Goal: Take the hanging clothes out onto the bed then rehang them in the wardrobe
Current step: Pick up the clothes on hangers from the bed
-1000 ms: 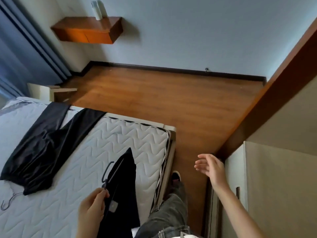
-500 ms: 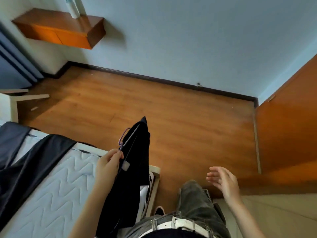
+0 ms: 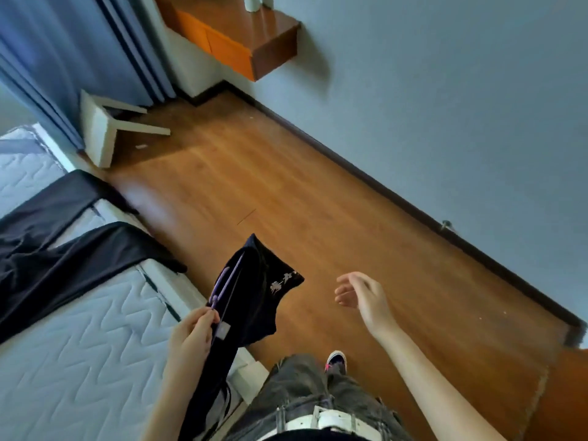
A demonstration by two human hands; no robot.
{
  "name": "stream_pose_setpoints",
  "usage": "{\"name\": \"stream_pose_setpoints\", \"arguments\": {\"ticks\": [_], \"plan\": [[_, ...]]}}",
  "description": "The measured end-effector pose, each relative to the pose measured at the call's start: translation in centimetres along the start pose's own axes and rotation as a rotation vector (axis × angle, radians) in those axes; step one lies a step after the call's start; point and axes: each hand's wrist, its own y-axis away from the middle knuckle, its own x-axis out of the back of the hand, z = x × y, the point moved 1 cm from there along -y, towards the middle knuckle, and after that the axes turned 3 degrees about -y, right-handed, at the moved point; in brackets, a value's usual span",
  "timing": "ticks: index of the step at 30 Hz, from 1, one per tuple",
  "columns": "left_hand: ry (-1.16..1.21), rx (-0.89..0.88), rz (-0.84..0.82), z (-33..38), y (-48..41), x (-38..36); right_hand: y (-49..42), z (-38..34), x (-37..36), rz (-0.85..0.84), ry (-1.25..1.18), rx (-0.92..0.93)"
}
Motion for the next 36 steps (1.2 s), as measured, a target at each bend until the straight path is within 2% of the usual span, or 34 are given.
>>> {"name": "stream_pose_setpoints", "arguments": {"ticks": [6,9,16,22,28,36], "plan": [[0.049,0.095,0.279,1.4,-2.6,-2.8,-11.2,-4.9,-0.5,-0.228,0.098,-0.005],[0.07,0.103,0.365,2.7,-6.4,-5.4,-18.1,-6.8,-1.4,-0.302,0.176,0.0],[0.151,0.017,0.462,10.7,-19.9,-9.9,-33.8,-15.3,-2.5,-0.331,0.252,0.017],[0.273,-0.009,0.593,18.3,-30.8,-8.3,-45.3,-23.1,-5.4,-0.382,0.324,0.052],[0.39,0.026,0.782,22.7,-42.0,-6.0,-59.3,-29.0,-14.7,-0.537,0.407,0.055],[0.458,0.216,1.094,27.1,-50.0,-5.3,-72.1,-35.7,-34.2,-0.893,0.565,-0.037]]}}
